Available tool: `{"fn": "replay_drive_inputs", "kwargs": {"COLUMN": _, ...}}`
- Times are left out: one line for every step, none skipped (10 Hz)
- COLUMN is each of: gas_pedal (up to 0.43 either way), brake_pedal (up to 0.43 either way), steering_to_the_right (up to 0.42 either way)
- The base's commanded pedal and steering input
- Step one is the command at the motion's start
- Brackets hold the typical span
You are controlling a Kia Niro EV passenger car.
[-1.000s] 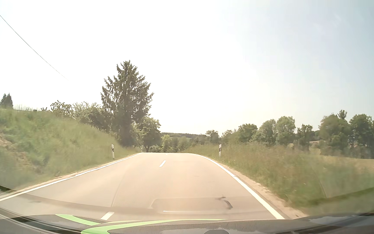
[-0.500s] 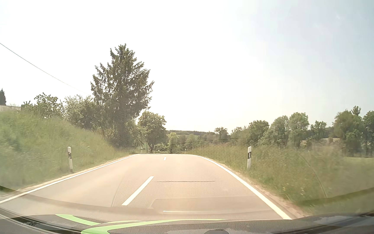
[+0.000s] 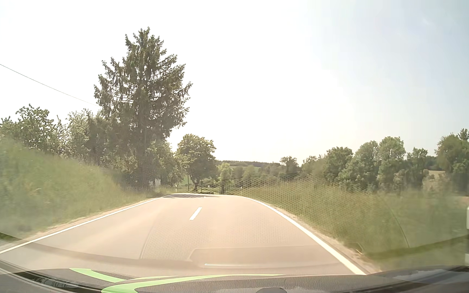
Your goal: Follow the waypoints while adhering to traffic rules and regulations
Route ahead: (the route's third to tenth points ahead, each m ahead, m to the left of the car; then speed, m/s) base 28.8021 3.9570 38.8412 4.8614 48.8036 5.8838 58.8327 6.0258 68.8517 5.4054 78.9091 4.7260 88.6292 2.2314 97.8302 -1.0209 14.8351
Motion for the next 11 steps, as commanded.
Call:
{"fn": "replay_drive_inputs", "kwargs": {"gas_pedal": 0.0, "brake_pedal": 0.073, "steering_to_the_right": -0.026}}
{"fn": "replay_drive_inputs", "kwargs": {"gas_pedal": 0.0, "brake_pedal": 0.122, "steering_to_the_right": -0.027}}
{"fn": "replay_drive_inputs", "kwargs": {"gas_pedal": 0.0, "brake_pedal": 0.14, "steering_to_the_right": -0.027}}
{"fn": "replay_drive_inputs", "kwargs": {"gas_pedal": 0.0, "brake_pedal": 0.152, "steering_to_the_right": -0.027}}
{"fn": "replay_drive_inputs", "kwargs": {"gas_pedal": 0.0, "brake_pedal": 0.165, "steering_to_the_right": -0.027}}
{"fn": "replay_drive_inputs", "kwargs": {"gas_pedal": 0.0, "brake_pedal": 0.165, "steering_to_the_right": -0.028}}
{"fn": "replay_drive_inputs", "kwargs": {"gas_pedal": 0.0, "brake_pedal": 0.171, "steering_to_the_right": -0.028}}
{"fn": "replay_drive_inputs", "kwargs": {"gas_pedal": 0.0, "brake_pedal": 0.171, "steering_to_the_right": -0.028}}
{"fn": "replay_drive_inputs", "kwargs": {"gas_pedal": 0.0, "brake_pedal": 0.177, "steering_to_the_right": -0.028}}
{"fn": "replay_drive_inputs", "kwargs": {"gas_pedal": 0.0, "brake_pedal": 0.189, "steering_to_the_right": -0.028}}
{"fn": "replay_drive_inputs", "kwargs": {"gas_pedal": 0.0, "brake_pedal": 0.189, "steering_to_the_right": -0.027}}
